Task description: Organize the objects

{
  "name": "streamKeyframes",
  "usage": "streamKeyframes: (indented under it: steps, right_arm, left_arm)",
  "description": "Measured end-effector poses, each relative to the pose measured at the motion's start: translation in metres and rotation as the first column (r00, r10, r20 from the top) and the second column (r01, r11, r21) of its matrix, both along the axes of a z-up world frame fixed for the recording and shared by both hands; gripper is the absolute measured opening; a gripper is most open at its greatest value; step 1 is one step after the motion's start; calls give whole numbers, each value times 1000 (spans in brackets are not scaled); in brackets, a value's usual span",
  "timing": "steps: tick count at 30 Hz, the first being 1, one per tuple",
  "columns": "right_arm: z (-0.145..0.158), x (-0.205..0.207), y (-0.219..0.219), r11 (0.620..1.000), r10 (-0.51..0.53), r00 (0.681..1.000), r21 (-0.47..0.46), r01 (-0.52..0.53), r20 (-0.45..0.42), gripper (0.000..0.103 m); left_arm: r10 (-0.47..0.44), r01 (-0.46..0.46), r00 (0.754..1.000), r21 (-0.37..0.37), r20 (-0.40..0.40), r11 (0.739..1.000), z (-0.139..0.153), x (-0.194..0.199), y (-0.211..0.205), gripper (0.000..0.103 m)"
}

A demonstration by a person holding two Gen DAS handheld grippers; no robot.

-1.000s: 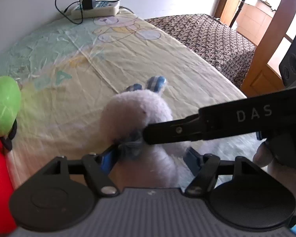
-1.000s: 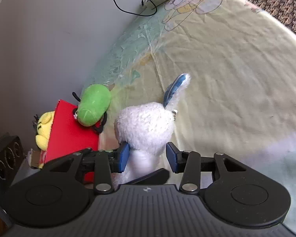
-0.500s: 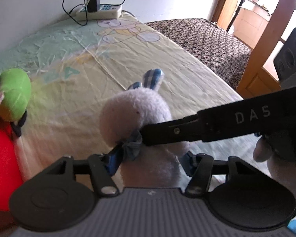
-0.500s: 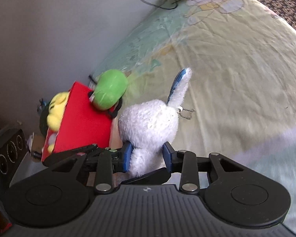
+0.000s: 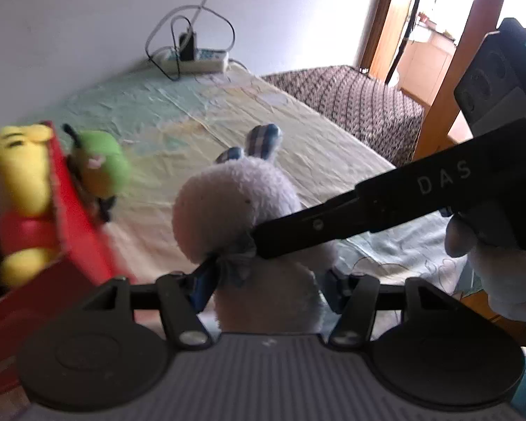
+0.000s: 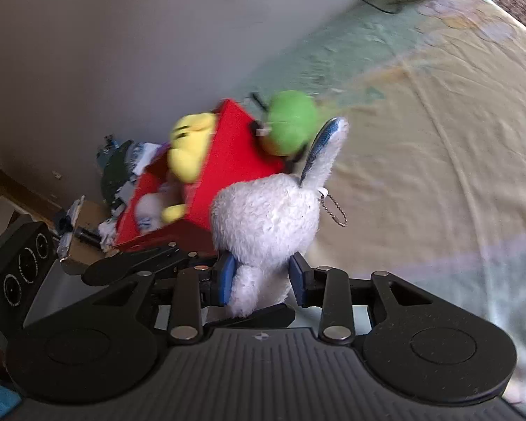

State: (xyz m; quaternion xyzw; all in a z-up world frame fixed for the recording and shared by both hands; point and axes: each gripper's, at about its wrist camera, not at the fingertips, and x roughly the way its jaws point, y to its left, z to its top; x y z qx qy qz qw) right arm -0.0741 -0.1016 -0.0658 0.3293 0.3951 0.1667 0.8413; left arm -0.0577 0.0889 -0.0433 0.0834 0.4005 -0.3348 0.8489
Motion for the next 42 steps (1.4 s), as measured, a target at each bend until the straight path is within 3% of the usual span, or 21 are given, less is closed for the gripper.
streamKeyframes:
  steps: [13, 23, 34, 42]
  right_arm:
    - [63, 1, 74, 1000, 23, 980, -17, -20, 197, 36]
    - [84, 46, 124, 992, 105, 942, -97, -77, 319, 35]
    - [77, 104, 165, 959, 204, 929, -254, -126, 308, 34]
    - [50, 137, 182, 944, 211, 949, -300, -136, 234, 32]
  left_arm:
    - [23, 2, 985, -144, 169, 990, 66, -27, 94, 63]
    - [124, -73, 961, -209, 247, 975, 83, -13, 151, 63]
    - [211, -170, 959, -211, 190, 962, 53, 34, 178, 63]
    - [232, -213, 967, -165, 103, 963, 25, 67, 189, 63]
